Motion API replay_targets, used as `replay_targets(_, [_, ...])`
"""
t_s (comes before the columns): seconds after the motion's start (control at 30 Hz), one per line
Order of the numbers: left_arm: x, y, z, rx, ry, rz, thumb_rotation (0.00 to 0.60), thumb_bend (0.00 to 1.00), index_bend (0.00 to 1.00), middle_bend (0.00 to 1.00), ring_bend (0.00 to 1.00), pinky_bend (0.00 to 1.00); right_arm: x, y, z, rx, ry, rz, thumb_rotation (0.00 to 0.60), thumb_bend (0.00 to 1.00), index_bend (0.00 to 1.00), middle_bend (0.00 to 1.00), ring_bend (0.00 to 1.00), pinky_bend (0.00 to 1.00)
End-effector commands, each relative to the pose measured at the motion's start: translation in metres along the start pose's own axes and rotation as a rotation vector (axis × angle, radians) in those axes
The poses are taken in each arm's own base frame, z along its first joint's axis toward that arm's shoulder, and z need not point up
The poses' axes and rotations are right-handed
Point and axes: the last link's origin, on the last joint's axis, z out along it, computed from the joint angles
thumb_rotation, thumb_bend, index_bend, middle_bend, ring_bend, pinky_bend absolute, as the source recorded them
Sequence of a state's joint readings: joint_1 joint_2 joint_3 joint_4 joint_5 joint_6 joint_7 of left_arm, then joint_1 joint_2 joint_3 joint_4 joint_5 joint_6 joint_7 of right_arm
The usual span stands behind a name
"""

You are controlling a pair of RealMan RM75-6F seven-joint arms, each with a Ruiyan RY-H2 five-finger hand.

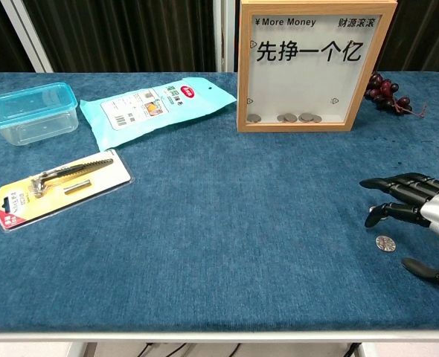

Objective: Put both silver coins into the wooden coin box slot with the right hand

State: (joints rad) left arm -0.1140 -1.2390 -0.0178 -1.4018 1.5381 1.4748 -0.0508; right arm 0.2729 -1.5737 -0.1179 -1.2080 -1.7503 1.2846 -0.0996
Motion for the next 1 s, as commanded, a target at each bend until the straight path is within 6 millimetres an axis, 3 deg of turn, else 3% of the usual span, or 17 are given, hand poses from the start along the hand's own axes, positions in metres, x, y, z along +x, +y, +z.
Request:
replay_targets(0.03, [-0.0002, -0.0002, 0.0000, 0.001, -0.001, -0.002, 0.600, 0.00, 0.00, 0.00, 0.00, 0.00, 0.0000, -0.0001, 0.0002, 0.000, 0.004, 0.001, 0.600, 0.31, 0.31, 0.00, 0.00, 0.00])
replay_targets(0.37, [-0.0001, -0.0007, 0.0006, 0.001, -0.002, -0.003, 0.600, 0.00, 0.00, 0.00, 0.00, 0.00, -0.0004, 0.0008, 0.0006, -0.004, 0.010, 0.004, 0.600, 0.32, 0.38, 0.00, 0.00, 0.00])
replay_targets(1.0, [0.0007, -0.0004, 0.0015, -0.002, -0.005, -0.002, 0.600, 0.00, 0.00, 0.00, 0.00, 0.00, -0.0006, 0.0015, 0.0016, -0.016, 0.003, -0.001, 0.600, 0.32, 0.40, 0.00, 0.00, 0.00])
